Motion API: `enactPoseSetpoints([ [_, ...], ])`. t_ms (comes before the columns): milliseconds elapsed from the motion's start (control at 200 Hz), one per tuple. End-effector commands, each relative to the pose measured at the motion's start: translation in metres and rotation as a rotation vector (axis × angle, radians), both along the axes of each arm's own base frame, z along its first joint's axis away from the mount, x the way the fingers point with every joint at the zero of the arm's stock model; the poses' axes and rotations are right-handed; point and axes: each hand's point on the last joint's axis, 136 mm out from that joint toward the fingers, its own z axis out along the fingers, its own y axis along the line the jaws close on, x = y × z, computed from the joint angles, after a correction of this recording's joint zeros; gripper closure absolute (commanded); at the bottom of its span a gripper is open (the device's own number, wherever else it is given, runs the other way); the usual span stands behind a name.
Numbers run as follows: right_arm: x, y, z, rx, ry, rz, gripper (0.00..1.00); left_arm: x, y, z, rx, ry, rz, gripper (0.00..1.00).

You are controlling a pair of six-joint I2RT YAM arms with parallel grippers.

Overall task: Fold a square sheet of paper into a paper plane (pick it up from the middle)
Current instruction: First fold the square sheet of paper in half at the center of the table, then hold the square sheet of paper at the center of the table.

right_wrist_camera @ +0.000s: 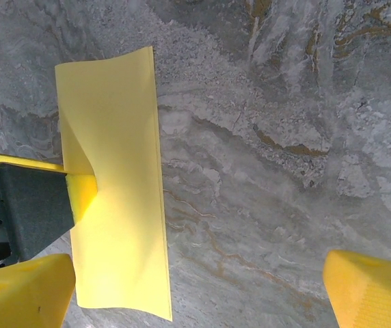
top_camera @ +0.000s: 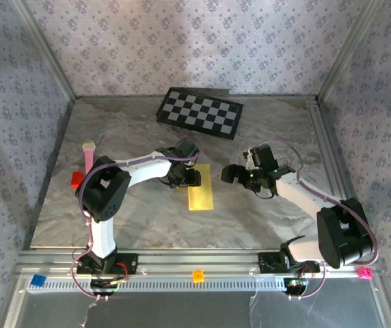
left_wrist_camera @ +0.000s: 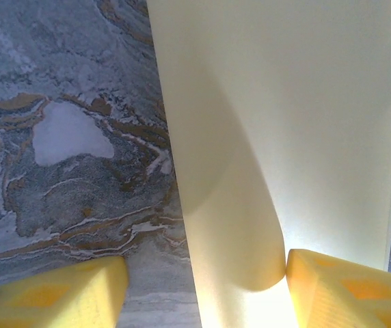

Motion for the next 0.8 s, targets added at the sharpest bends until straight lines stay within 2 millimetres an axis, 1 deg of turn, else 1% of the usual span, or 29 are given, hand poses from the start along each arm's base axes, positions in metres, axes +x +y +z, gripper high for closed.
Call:
enactPoseSetpoints([
  [0,0.0048,0.0005,0.0072,-0.022,-0.018,0.007,0.05,-0.0047,0.0019,-0.0303,0.046,0.038,-0.032,0.34],
  [285,0.0042,0.0007,0.0051,-0.024,-0.014,0.011,0.04,-0.0069,0.0001,-0.0356,0.071,0.042,-0.051,0.33],
  [455,0.0030,0.0033,0.0018,-0.021,0.001,0.024,0.05,-0.0046,-0.0008,-0.0355,0.072,0.036,-0.046,0.32],
  [795,0.0022,0.0051,-0.0012,-0.027,0.006,0.026,0.05,-0.0024,0.0065,-0.0356,0.098,0.024,-0.005,0.33],
])
